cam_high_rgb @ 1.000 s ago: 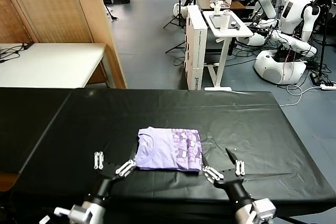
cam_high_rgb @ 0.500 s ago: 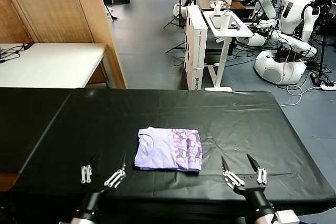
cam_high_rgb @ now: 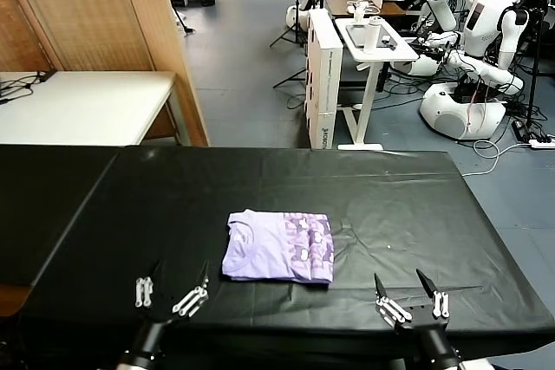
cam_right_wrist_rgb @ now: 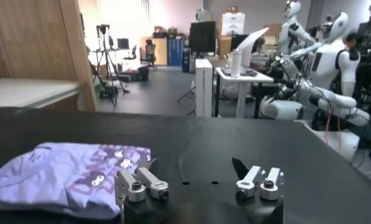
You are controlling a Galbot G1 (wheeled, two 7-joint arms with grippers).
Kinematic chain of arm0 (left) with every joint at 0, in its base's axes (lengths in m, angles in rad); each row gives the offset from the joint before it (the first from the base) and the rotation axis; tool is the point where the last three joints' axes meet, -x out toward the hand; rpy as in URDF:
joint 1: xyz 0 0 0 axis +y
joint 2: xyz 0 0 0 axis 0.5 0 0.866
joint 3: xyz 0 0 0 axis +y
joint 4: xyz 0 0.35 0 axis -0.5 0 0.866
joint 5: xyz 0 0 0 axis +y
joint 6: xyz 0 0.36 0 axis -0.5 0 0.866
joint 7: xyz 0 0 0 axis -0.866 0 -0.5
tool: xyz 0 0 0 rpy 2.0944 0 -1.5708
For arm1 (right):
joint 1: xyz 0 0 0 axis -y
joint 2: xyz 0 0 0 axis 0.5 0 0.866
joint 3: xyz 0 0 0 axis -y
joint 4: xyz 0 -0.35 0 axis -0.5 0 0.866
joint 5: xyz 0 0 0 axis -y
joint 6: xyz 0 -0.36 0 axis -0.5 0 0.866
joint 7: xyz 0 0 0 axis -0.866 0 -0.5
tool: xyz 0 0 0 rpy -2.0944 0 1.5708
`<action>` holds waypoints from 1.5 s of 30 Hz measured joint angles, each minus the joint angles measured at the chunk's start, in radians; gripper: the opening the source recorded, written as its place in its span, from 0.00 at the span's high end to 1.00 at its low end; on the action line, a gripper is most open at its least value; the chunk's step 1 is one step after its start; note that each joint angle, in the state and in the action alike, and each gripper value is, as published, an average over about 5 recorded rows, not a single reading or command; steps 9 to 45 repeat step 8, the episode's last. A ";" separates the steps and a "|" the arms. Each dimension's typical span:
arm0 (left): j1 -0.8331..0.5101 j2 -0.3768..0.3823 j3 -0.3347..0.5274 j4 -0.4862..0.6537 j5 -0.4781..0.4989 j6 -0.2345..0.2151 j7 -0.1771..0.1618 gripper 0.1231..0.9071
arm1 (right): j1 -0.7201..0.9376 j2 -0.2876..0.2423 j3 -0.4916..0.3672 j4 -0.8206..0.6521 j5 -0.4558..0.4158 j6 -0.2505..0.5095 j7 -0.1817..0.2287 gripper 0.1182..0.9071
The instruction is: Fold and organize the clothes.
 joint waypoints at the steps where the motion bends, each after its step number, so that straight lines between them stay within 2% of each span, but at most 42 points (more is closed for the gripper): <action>1: 0.001 0.001 0.000 0.001 0.000 0.000 0.002 0.00 | -0.002 0.001 0.000 -0.001 0.002 0.002 -0.003 0.00; 8: 0.000 0.006 0.002 0.008 -0.002 0.003 0.019 0.00 | -0.017 0.007 0.002 -0.007 0.006 0.004 -0.026 0.00; 45: 0.000 0.006 0.002 0.008 -0.002 0.003 0.019 0.00 | -0.017 0.007 0.002 -0.007 0.006 0.004 -0.026 0.00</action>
